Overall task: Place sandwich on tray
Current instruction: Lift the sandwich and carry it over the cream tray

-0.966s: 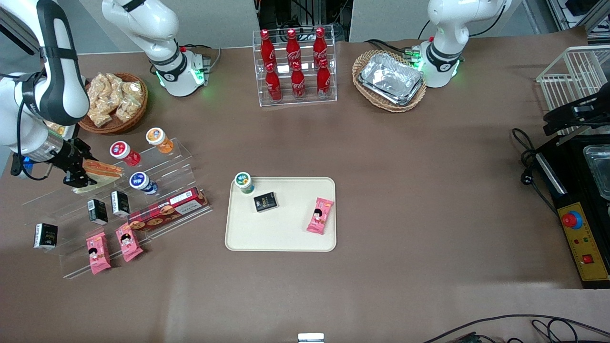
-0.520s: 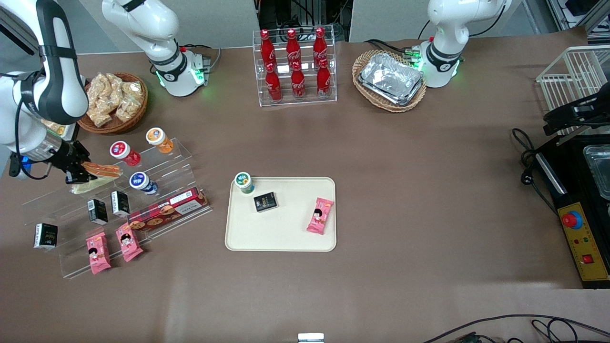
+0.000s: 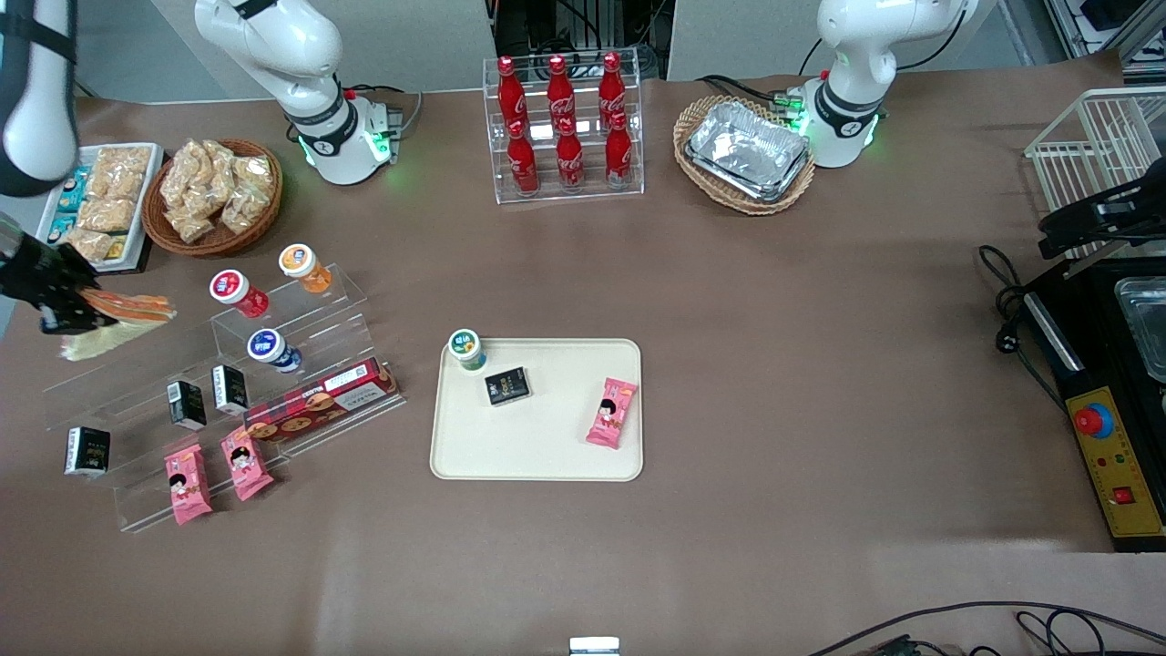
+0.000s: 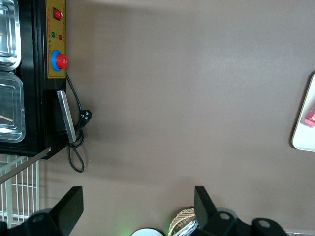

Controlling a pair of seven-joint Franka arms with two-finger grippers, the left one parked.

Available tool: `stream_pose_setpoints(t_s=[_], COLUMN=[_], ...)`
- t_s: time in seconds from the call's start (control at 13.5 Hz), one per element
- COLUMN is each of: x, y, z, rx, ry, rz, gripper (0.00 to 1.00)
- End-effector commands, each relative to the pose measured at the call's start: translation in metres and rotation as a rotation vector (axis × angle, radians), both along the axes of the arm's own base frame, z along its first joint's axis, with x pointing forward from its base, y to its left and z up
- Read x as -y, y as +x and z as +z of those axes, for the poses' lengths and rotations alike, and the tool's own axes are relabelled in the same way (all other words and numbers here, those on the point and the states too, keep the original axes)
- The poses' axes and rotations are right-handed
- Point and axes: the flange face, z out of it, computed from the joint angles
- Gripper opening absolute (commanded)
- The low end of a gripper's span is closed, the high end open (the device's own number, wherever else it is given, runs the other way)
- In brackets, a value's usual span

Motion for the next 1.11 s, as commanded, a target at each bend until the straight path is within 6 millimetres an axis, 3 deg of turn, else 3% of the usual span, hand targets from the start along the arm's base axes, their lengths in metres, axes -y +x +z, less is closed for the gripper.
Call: stream_pose_setpoints(t_s=[0.0, 0.15, 0.22, 0.37, 0.45, 0.59, 0.82, 1.04], x=[-0.04, -0.077, -0.107, -0.163, -0.19, -0.238, -0.315, -0.368], y=[0.019, 0.027, 0.032, 0.038, 0.045, 0.055, 0.072, 0.095], z=[0.042, 0.056, 0.058, 0.059, 0.061, 0.055, 0.037, 0.025], rx=[-0.015, -0.012, -0.013, -0.02, -0.022, -0.046, -0.081, -0.079], ry=[0.048, 0.098, 0.098, 0.102, 0.119, 0.159, 0.161, 0.179], rz=[0.019, -0.041, -0.04, -0.061, -0.055, -0.117, -0.198, -0.299], gripper=[0.26, 0.26, 0.26, 0.07, 0.05, 0.0, 0.0, 0.0])
